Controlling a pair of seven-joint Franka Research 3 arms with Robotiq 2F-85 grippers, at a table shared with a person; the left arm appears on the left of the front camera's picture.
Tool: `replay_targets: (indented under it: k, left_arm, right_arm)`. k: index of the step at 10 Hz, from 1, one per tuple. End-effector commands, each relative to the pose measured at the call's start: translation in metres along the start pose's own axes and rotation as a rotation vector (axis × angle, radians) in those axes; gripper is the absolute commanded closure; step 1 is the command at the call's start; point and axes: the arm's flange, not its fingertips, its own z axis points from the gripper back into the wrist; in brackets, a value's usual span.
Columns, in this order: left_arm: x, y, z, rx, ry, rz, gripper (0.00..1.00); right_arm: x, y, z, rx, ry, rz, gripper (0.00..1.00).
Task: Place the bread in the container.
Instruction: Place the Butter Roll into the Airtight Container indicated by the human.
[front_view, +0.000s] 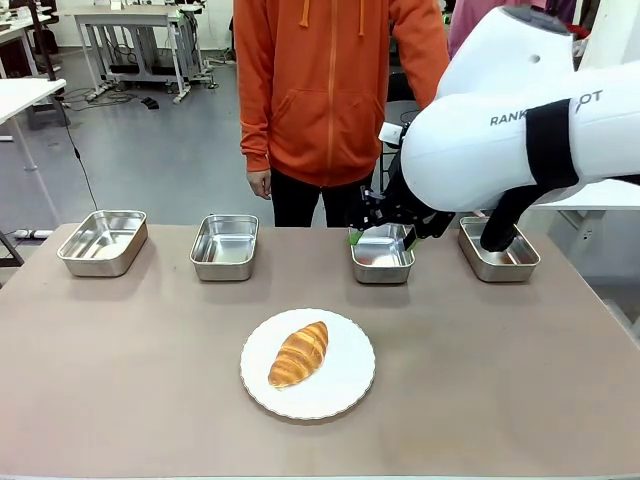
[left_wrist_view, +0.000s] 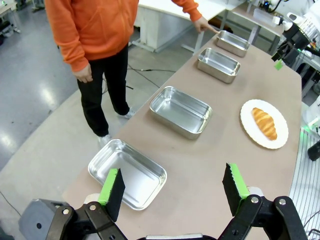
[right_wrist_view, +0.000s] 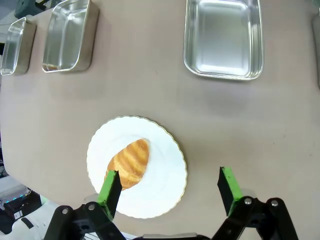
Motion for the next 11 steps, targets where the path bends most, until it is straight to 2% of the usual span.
replay_targets:
  k: [1, 3, 5, 8, 11]
  left_arm:
    - [0.002, -0.002, 0.001, -0.002, -0.005, -0.014, 0.00]
    - [0.002, -0.002, 0.001, -0.002, -0.005, -0.014, 0.00]
    - [0.002, -0.002, 0.001, -0.002, -0.005, -0.014, 0.00]
    - [0.002, -0.002, 0.001, -0.002, -0.005, -0.014, 0.00]
    - [0.002, -0.002, 0.001, -0.002, -0.005, -0.014, 0.00]
  right_arm:
    - [-0.006, 0.031, -0.011, -0.059, -0.017, -0.058, 0.00]
    - [-0.009, 0.078, -0.036, -0.086, 0.040, -0.169, 0.00]
    - [-0.021, 0.108, -0.064, -0.111, 0.108, -0.321, 0.00]
    - [-0.040, 0.133, -0.092, -0.187, 0.188, -0.459, 0.00]
    - [-0.056, 0.134, -0.116, -0.203, 0.242, -0.533, 0.00]
